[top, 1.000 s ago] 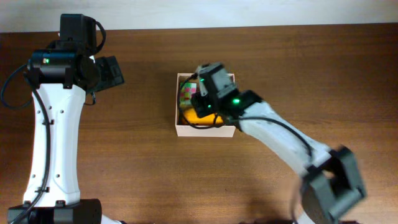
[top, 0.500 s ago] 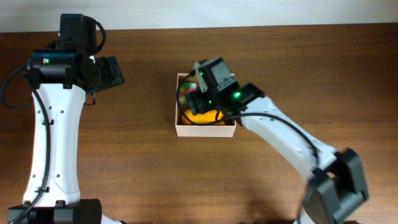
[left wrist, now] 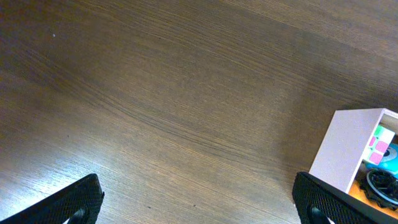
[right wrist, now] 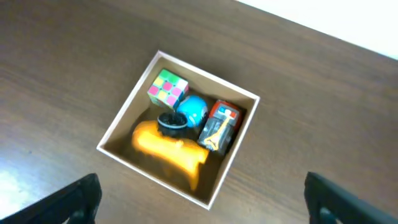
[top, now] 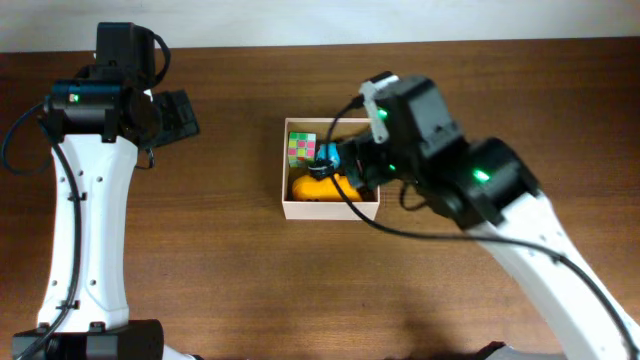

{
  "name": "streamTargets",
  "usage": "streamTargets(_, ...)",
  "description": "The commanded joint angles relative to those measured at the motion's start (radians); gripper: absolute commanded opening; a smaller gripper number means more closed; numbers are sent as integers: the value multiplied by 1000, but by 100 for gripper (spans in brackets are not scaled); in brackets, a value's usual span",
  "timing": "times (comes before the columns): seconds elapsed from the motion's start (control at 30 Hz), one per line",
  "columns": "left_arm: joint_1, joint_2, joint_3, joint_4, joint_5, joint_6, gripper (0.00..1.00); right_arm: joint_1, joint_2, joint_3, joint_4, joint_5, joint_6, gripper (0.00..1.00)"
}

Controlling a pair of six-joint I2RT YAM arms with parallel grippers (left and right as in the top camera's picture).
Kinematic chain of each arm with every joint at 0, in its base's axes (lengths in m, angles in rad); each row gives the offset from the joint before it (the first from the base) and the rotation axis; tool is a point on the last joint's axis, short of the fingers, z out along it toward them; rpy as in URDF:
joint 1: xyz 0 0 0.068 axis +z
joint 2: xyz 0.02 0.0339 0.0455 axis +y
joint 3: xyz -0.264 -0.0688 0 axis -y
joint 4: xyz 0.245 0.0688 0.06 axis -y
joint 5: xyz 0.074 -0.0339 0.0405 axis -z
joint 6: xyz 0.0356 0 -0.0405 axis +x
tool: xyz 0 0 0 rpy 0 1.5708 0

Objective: Pack container

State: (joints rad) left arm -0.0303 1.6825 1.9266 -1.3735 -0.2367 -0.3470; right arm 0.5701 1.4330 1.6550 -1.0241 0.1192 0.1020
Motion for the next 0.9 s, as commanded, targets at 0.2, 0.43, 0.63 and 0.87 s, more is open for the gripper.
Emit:
streamTargets(0.2, 3, -26, 18, 0, -4, 8, 99, -1, -256, 25, -3, -134, 10, 99)
streamTargets(0.43, 3, -26, 18, -1, -4, 8, 99, -2, -337, 24, -144, 10, 7, 98)
streamTargets(0.63, 3, -26, 18, 0, -4, 8, 99, -7, -436, 18, -148, 147, 6, 99)
streamTargets(0.87, 3, -26, 18, 0, -4, 8, 99, -235, -611, -158, -70, 91, 7, 99)
